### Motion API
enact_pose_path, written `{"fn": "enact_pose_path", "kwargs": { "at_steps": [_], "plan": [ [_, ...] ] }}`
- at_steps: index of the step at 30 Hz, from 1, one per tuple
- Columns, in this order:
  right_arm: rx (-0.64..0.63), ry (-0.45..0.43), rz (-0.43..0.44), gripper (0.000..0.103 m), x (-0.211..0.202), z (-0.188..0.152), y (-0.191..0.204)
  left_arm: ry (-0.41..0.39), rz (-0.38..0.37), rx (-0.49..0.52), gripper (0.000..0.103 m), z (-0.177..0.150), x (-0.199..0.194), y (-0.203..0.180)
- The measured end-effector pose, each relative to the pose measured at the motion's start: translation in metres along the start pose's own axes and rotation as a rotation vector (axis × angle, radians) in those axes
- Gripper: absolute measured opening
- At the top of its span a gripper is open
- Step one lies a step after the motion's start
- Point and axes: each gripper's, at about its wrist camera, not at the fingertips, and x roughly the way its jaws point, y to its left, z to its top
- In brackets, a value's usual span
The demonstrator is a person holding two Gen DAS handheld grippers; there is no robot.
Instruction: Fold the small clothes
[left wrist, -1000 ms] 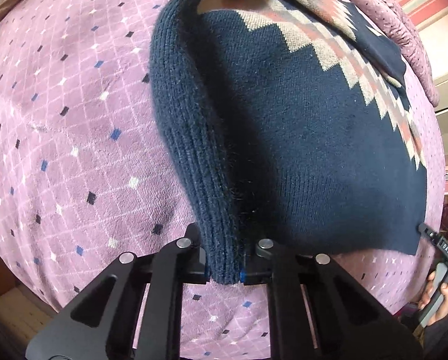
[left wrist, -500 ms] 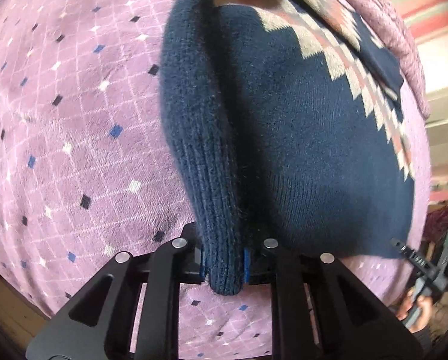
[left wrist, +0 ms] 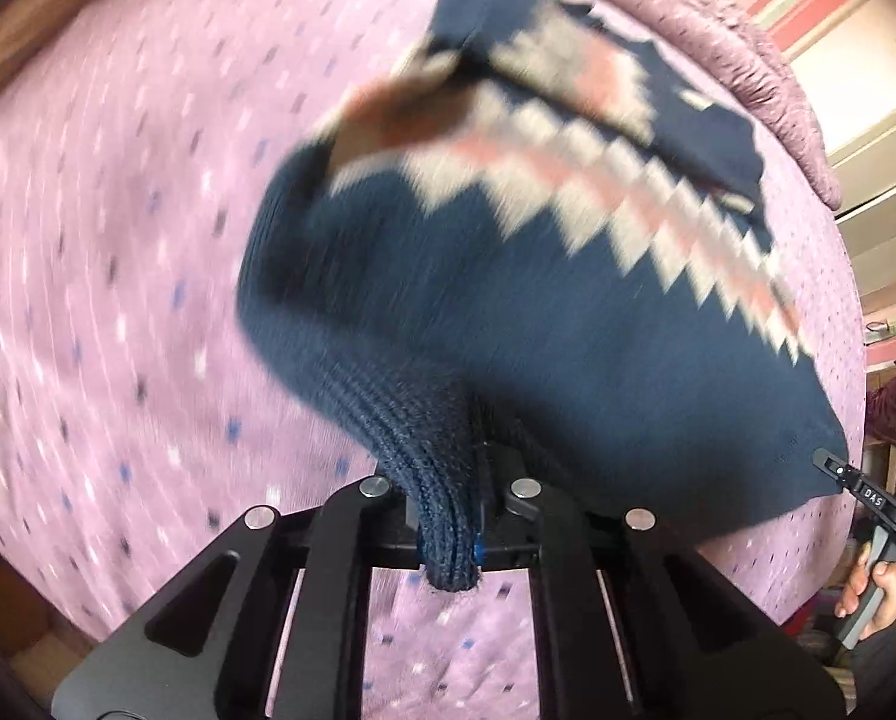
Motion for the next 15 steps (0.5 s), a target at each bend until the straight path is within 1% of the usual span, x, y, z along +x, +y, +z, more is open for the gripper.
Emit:
{"fn": "enact_pose_path", "kwargs": {
  "at_steps": [4, 8, 11, 14, 15],
  "plan": [
    [0.016, -0.078, 0.021, 0.01, -0.018, 0.038, 0.002, -0.037, -0.007, 0.021, 0.007, 0.037, -0.004, -0.017],
    [0.006, -0.149, 0.026, 0.01, -0.029, 0.077, 0.017, -0.078, -0.024, -0.003, 0.007, 0.068, -0.015, -0.014],
    [-0.001, -0.198, 0.023, 0.01, -0.031, 0.106, 0.022, -0.109, -0.031, -0.001, 0.007, 0.092, -0.018, -0.013],
    [-0.012, -0.262, 0.02, 0.01, -0.033, 0.139, 0.028, -0.157, -0.028, 0.019, 0.007, 0.12, -0.018, -0.015],
    [-0.016, -0.283, 0.018, 0.01, -0.034, 0.149, 0.029, -0.183, -0.031, 0.022, 0.007, 0.134, -0.018, -0.016]
  ]
}}
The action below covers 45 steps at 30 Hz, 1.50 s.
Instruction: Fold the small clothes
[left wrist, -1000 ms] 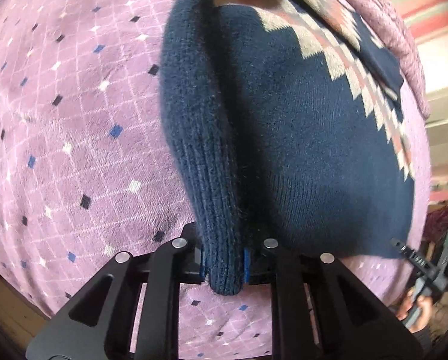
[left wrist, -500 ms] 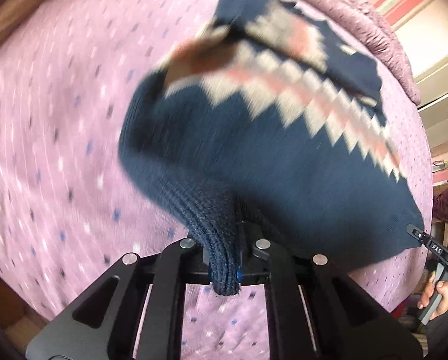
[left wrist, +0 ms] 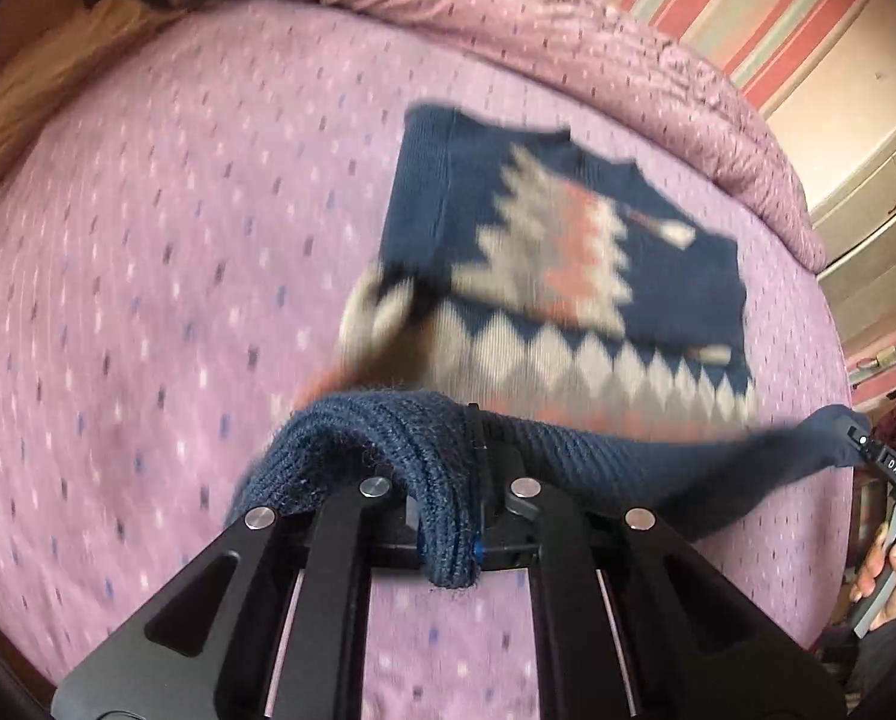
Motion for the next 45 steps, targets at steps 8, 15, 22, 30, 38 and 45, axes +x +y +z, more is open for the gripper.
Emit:
{"fn": "enact_pose_path", "kwargs": {
  "at_steps": [8, 15, 22, 30, 38, 45],
  "plan": [
    [-0.038, -0.14, -0.039, 0.01, 0.043, 0.092, -0.002, -0.185, -0.01, 0.079, 0.007, 0.107, 0.019, -0.027],
    [-0.021, -0.099, -0.069, 0.01, 0.124, 0.134, -0.016, -0.172, 0.029, 0.149, 0.007, 0.166, 0.097, -0.048],
    [0.011, -0.03, -0.088, 0.01, 0.183, 0.13, -0.03, -0.137, 0.06, 0.156, 0.007, 0.169, 0.142, -0.039],
    [-0.02, -0.017, -0.069, 0.028, 0.179, 0.133, -0.025, -0.136, 0.061, 0.184, 0.071, 0.171, 0.136, -0.034],
    [-0.109, -0.125, -0.06, 0.07, 0.137, 0.138, -0.015, -0.191, 0.107, 0.252, 0.1, 0.164, 0.098, -0.045],
    [-0.175, -0.13, -0.075, 0.083, 0.135, 0.131, -0.006, -0.121, 0.136, 0.301, 0.1, 0.175, 0.145, -0.064]
  ]
}}
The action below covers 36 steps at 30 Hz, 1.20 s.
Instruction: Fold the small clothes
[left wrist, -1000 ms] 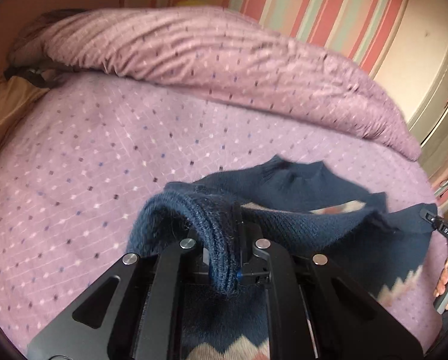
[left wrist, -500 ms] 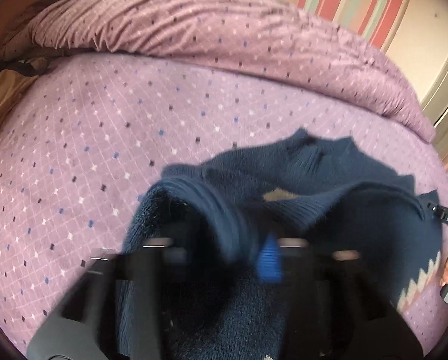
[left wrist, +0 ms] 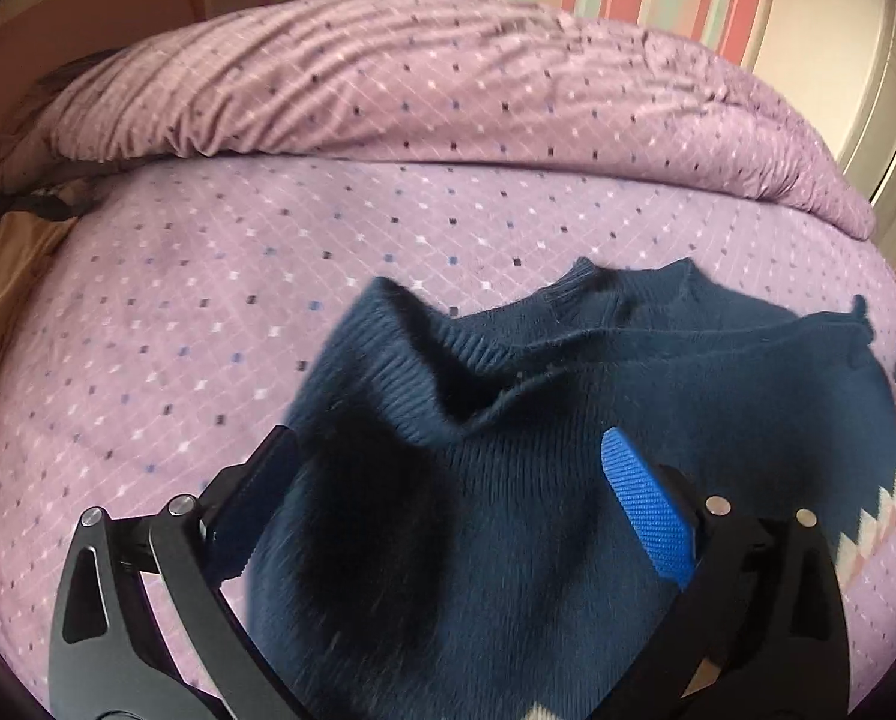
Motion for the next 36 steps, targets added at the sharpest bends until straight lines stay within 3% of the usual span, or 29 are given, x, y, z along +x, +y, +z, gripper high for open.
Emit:
{"fn": "enact_pose_path", "kwargs": {
  "at_steps": [6, 9, 15, 18, 22, 29, 33, 36],
  "plan": [
    [0.004, 0.052, 0.08, 0.081, 0.031, 0.016, 0.013, 0.103, 0.073, -0.046, 0.1, 0.014, 0.06, 0.013],
    [0.05, 0.103, 0.13, 0.073, 0.056, 0.023, 0.013, 0.14, 0.078, -0.091, 0.1, 0.016, 0.073, 0.026],
    [0.149, 0.245, 0.097, 0.068, 0.118, 0.026, -0.007, 0.126, 0.073, -0.096, 0.1, 0.01, 0.058, 0.028],
    [0.13, 0.304, 0.069, 0.068, 0.143, 0.017, -0.008, 0.1, 0.077, -0.076, 0.1, 0.004, 0.04, 0.028],
    [0.095, 0.271, 0.037, 0.069, 0.131, 0.018, 0.003, 0.074, 0.078, -0.052, 0.1, -0.007, 0.013, 0.027],
    [0.087, 0.097, 0.077, 0.073, 0.047, 0.004, 0.004, 0.064, 0.036, -0.061, 0.1, -0.029, -0.019, 0.023],
    [0.067, 0.109, 0.069, 0.073, 0.014, -0.027, 0.012, 0.072, -0.005, -0.082, 0.1, -0.053, -0.028, 0.015],
    [0.066, 0.167, 0.074, 0.073, 0.012, -0.054, 0.017, 0.095, -0.018, -0.071, 0.1, -0.07, -0.019, 0.007]
  ]
}}
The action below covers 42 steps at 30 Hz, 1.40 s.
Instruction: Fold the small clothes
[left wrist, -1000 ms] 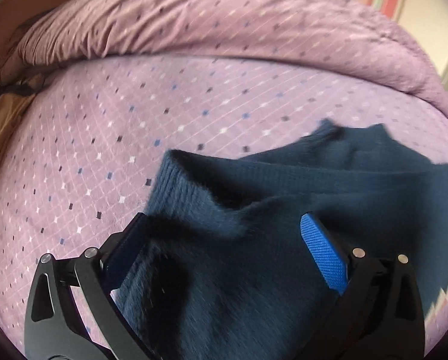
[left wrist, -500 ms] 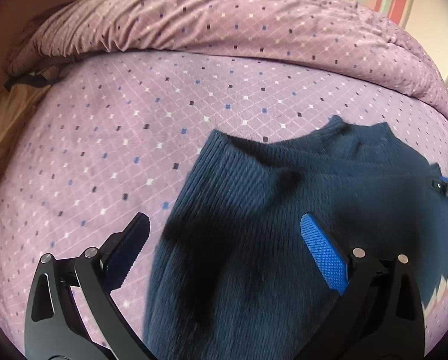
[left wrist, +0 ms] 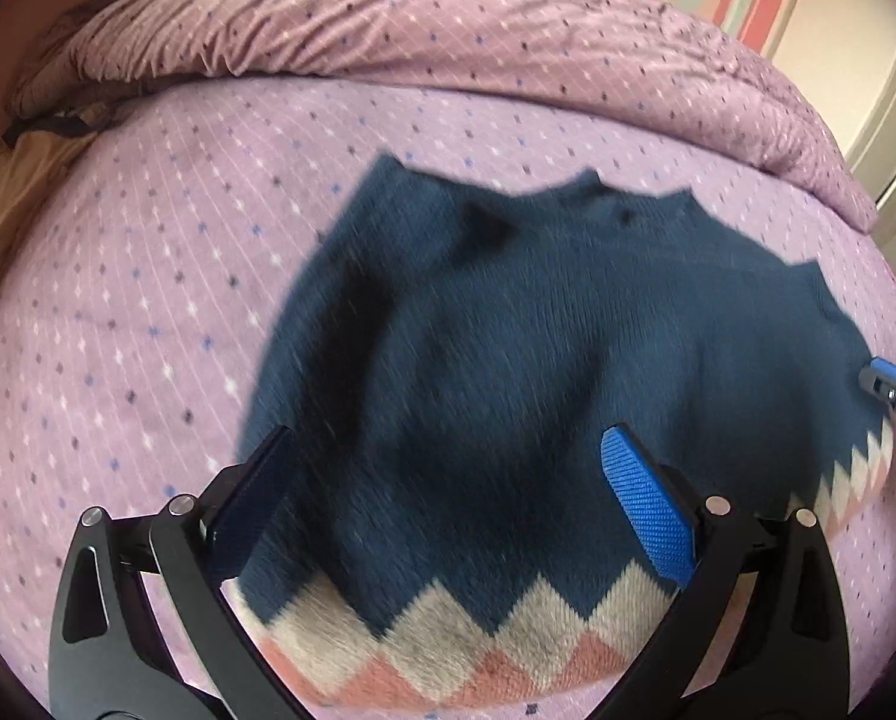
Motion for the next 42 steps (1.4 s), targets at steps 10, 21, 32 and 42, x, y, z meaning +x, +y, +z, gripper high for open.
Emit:
{"fn": "enact_pose_path", "kwargs": {
  "at_steps": [10, 21, 32, 42],
  "plan": [
    [0.06, 0.053, 0.01, 0.078, 0.04, -0.025, -0.015, 0.072, 0.047, -0.002, 0.1, -0.019, 0.042, -0.003],
    [0.068, 0.068, 0.003, 0.078, 0.041, -0.022, -0.012, 0.067, 0.057, 0.005, 0.1, -0.022, 0.04, -0.003],
    [0.077, 0.088, -0.017, 0.082, 0.048, -0.019, -0.009, 0.102, 0.05, -0.034, 0.1, -0.013, 0.024, -0.01],
    [0.076, 0.083, -0.011, 0.083, 0.048, -0.02, -0.009, 0.095, 0.016, -0.069, 0.1, -0.03, -0.012, -0.017]
  ]
}}
